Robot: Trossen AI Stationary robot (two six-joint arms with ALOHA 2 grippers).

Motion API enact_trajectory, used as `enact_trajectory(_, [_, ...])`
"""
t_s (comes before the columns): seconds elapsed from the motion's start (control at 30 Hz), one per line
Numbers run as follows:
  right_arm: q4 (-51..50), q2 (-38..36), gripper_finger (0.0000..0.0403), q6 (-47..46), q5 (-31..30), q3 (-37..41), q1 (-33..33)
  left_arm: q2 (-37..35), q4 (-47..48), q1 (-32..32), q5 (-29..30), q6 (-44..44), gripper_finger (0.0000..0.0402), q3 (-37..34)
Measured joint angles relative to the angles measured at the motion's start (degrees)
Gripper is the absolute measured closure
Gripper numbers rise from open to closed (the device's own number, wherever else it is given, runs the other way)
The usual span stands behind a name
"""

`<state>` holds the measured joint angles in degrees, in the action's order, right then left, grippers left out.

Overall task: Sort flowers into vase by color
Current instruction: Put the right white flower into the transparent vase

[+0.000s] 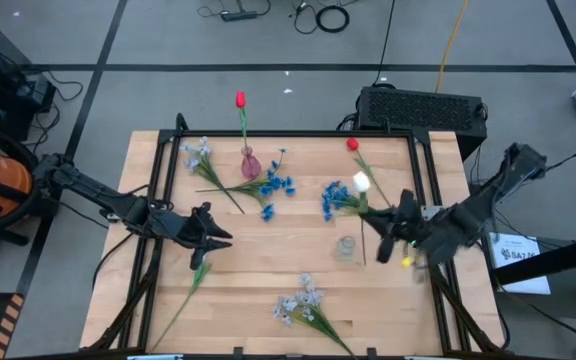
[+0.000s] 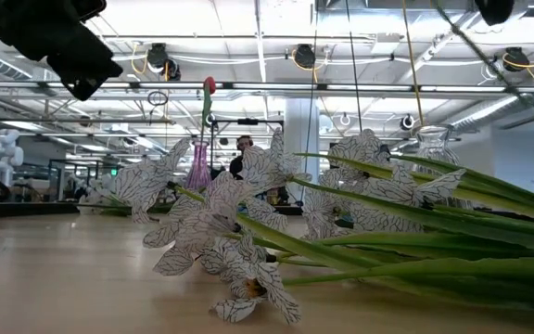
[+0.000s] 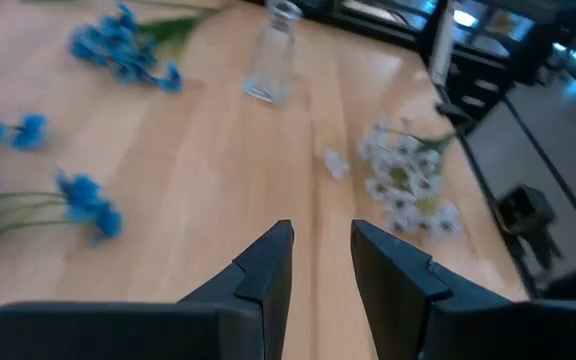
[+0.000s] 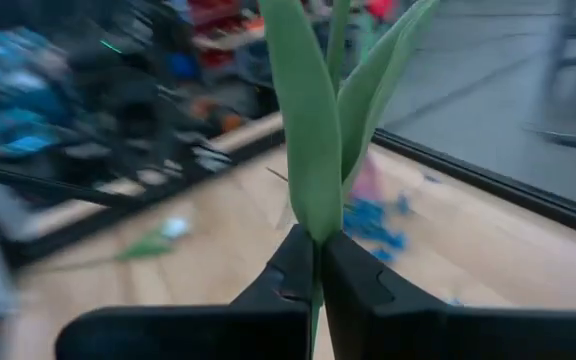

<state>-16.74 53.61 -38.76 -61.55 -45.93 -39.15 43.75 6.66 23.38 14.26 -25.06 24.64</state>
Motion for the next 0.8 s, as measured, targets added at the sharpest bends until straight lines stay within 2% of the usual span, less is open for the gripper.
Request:
enact_trajectory(0.17, [28.7, -12.5, 0.0403, 22.8, 11.4, 12.2, 5.1, 0.0, -0.2, 0.0, 4.3, 0.0, 0.029, 0.0])
enact_trajectory(0.3, [39.4, -16.6, 0.0403, 32.6, 18.3, 17.5, 10.6, 0.0, -0.2, 0.0, 5.8, 0.0, 0.029, 0.0])
enact_trajectory(0.5, [38.3, -16.4, 0.0403, 32.8, 27.6, 18.9, 17.5, 0.0, -0.2, 0.0, 7.3, 0.0, 0.029, 0.0])
enact_trajectory(0.8, [34.5, -15.2, 0.0402, 31.2, 31.9, 18.9, 20.5, 0.0, -0.2, 0.0, 7.3, -0.1, 0.029, 0.0])
